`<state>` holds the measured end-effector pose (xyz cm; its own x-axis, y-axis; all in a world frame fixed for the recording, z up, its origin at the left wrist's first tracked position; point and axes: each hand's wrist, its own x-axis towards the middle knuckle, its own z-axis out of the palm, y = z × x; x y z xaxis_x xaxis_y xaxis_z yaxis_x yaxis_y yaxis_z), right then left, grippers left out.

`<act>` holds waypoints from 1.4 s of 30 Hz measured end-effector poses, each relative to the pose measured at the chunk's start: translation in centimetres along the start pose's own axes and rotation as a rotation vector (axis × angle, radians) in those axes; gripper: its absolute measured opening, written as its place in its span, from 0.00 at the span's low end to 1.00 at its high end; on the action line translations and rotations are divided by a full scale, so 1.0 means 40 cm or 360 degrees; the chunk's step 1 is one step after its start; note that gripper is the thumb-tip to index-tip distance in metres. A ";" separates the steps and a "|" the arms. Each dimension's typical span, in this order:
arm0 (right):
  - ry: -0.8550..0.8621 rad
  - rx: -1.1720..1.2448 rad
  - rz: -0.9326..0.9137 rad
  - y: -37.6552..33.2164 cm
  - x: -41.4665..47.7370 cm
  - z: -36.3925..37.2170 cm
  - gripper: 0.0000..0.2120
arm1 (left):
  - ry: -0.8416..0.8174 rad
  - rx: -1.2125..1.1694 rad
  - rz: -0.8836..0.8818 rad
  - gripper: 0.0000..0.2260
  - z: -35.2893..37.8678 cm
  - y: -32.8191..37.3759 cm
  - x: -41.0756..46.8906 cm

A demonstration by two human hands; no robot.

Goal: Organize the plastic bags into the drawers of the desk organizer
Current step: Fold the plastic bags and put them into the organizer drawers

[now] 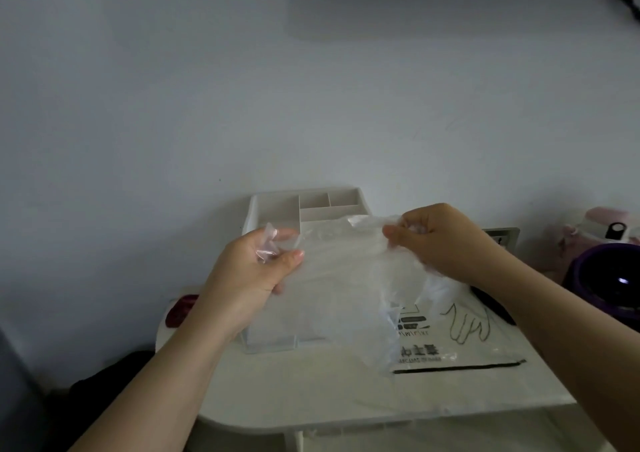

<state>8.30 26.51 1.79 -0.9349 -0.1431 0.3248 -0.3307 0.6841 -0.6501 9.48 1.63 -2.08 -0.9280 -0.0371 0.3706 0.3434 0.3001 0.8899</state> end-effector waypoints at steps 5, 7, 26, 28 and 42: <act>0.0168 -0.0499 0.0015 0.023 0.058 0.025 0.12 | 0.0195 0.0445 0.0064 0.04 0.002 -0.037 0.040; 0.0145 -0.0729 0.0011 0.026 0.076 0.054 0.10 | 0.0230 0.0661 0.0083 0.08 0.005 -0.059 0.051; -0.0654 -0.1319 -0.0262 -0.003 0.071 0.231 0.33 | 0.0261 0.1687 0.0222 0.08 0.012 -0.117 0.046; -0.0682 -0.1408 -0.0244 -0.003 0.077 0.246 0.33 | 0.0321 0.1672 0.0314 0.11 0.001 -0.112 0.041; -0.0794 -0.1505 -0.0198 -0.037 0.073 0.221 0.26 | -0.1309 0.1691 -0.0295 0.26 0.098 -0.080 0.110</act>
<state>4.92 18.73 -2.37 -0.9194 -0.3792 -0.1040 -0.3932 0.8896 0.2325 3.75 4.25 -4.34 -0.8933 0.3063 -0.3289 0.2757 0.9514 0.1372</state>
